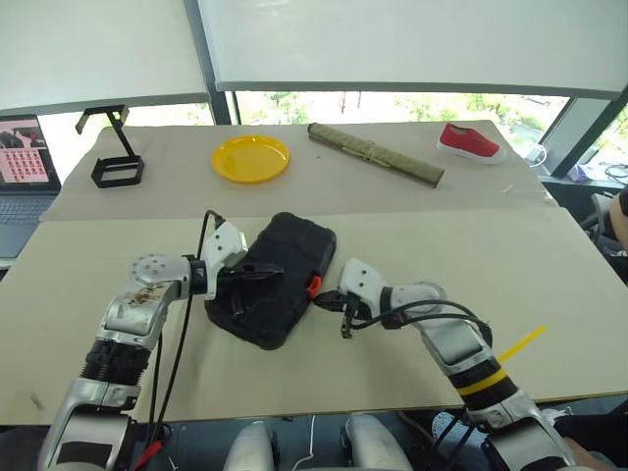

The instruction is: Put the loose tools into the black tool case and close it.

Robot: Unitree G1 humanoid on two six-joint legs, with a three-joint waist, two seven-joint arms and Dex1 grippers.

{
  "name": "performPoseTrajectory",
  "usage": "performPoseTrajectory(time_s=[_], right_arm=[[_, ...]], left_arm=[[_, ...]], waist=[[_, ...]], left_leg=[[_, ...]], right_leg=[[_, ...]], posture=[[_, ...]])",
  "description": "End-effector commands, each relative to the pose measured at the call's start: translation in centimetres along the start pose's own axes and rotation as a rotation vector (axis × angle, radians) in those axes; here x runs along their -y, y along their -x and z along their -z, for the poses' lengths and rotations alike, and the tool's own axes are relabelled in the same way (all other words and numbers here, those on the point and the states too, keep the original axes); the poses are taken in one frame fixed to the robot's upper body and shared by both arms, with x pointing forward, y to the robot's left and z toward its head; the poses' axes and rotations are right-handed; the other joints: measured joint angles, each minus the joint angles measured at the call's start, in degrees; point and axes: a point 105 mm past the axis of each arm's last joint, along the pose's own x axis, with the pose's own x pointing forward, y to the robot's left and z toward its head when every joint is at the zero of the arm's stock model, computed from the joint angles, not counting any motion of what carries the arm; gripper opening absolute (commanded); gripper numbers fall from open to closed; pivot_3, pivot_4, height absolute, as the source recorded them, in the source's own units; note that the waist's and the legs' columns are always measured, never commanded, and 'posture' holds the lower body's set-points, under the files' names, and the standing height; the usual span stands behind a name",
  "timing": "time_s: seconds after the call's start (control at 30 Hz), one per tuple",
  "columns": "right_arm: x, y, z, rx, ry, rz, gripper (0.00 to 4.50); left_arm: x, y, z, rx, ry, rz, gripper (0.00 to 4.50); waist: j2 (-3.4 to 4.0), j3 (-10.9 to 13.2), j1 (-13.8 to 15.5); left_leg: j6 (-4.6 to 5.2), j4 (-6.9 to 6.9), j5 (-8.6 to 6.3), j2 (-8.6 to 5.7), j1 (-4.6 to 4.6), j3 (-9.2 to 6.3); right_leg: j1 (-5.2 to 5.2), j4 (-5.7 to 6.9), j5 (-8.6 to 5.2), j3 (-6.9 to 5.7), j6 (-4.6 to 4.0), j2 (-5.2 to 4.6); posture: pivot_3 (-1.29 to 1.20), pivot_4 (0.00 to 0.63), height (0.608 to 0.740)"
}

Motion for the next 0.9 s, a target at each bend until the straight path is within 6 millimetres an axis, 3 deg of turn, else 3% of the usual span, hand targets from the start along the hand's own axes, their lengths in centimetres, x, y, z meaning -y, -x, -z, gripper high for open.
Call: performPoseTrajectory(time_s=[0.03, 0.17, 0.27, 0.33, 0.5, 0.63, 0.7, 0.73, 0.77, 0.83, 0.9], right_arm=[[0.4, -0.4, -3.9, 0.131, 0.107, 0.005, 0.0], [0.2, 0.4, -4.0, 0.137, 0.123, 0.003, 0.0], [0.2, 3.3, -2.7, 0.123, 0.113, 0.011, 0.0], [0.4, 5.0, -2.1, 0.124, 0.083, 0.035, 0.0], [0.3, 9.4, -1.3, 0.146, 0.12, 0.044, 1.39], [-0.3, 12.4, -1.7, 0.297, 0.219, 0.007, 2.78], [-0.1, 13.6, -1.4, 0.345, 0.192, 0.005, 2.79], [0.1, 14.0, -0.9, 0.314, 0.151, -0.004, 2.79], [0.6, 14.5, -0.6, 0.311, 0.114, 0.014, 3.07], [0.8, 15.3, 0.0, 0.298, 0.089, 0.017, 3.4], [0.8, 15.8, 0.9, 0.264, 0.107, 0.019, 4.11]], left_arm=[[2.1, -1.1, 5.0, -0.14, 0.152, 0.062, 0.08], [1.8, -0.6, 5.0, -0.131, 0.143, 0.024, 0.08], [1.3, 1.3, 3.1, 0.009, 0.095, -0.042, 0.08], [1.1, 2.5, 1.9, 0.082, 0.034, -0.09, 0.6], [1.2, 7.9, 1.0, 0.143, -0.026, -0.235, 2.08], [1.9, 12.1, 2.8, 0.043, -0.014, -0.363, 3.41], [2.0, 13.8, 4.1, -0.025, 0.004, -0.457, 4.07], [2.2, 14.5, 4.8, -0.061, 0.02, -0.497, 4.29], [2.6, 15.2, 5.5, -0.088, 0.034, -0.523, 4.49], [3.6, 16.1, 6.6, -0.121, 0.052, -0.55, 4.5], [4.4, 16.8, 7.4, -0.134, 0.068, -0.581, 4.5]], waist=[[0.0, 0.0, 0.1], [0.02, 0.0, 0.1], [0.02, 0.0, 0.0], [0.03, 0.0, 0.0], [-0.03, 0.0, -0.4], [-0.22, 0.2, -0.5], [-0.23, 0.2, -0.3], [-0.24, 0.2, -0.1], [-0.25, 0.2, 0.0], [-0.46, 0.4, 0.2], [-0.68, 0.5, 0.5]], left_leg=[[0.0, 0.0, 0.0, 0.01, 0.0, 0.0], [-0.01, -0.01, 0.0, 0.01, 0.0, 0.0], [-0.01, -0.04, -0.01, 0.01, -0.04, 0.0], [-0.07, -0.1, -0.06, 0.04, -0.09, 0.0], [-0.06, -0.17, -0.18, 0.1, -0.28, -0.01], [-0.06, -0.38, -0.18, 0.1, -0.45, -0.02], [-0.06, -0.4, -0.18, 0.09, -0.45, -0.01], [-0.06, -0.4, -0.18, 0.09, -0.45, -0.02], [-0.06, -0.4, -0.18, 0.08, -0.45, -0.02], [-0.06, -0.41, -0.18, 0.08, -0.48, -0.03], [-0.06, -0.42, -0.18, 0.08, -0.64, -0.07]], right_leg=[[0.0, 0.0, 0.0, 0.0, 0.0, 0.0], [0.0, -0.01, 0.0, 0.0, 0.0, 0.0], [-0.04, -0.04, 0.0, 0.01, 0.0, -0.01], [-0.09, -0.13, 0.01, 0.02, -0.04, -0.01], [-0.23, -0.28, 0.08, 0.05, -0.23, -0.02], [-0.39, -0.5, 0.08, 0.0, -0.22, -0.04], [-0.37, -0.58, 0.08, 0.01, -0.22, -0.1], [-0.36, -0.59, 0.08, 0.0, -0.22, -0.12], [-0.33, -0.6, 0.08, 0.0, -0.21, -0.16], [-0.4, -0.63, 0.09, 0.03, -0.21, -0.23], [-0.58, -0.64, 0.1, 0.01, -0.21, -0.28]], posture=[[0.0, 0.15, 0.74], [0.0, 0.15, 0.74], [0.0, 0.15, 0.74], [0.0, 0.15, 0.74], [0.0, 0.15, 0.74], [0.0, 0.15, 0.74], [0.0, 0.15, 0.74], [0.0, 0.15, 0.74], [0.0, 0.15, 0.74], [0.0, 0.15, 0.74], [0.0, 0.15, 0.74]])
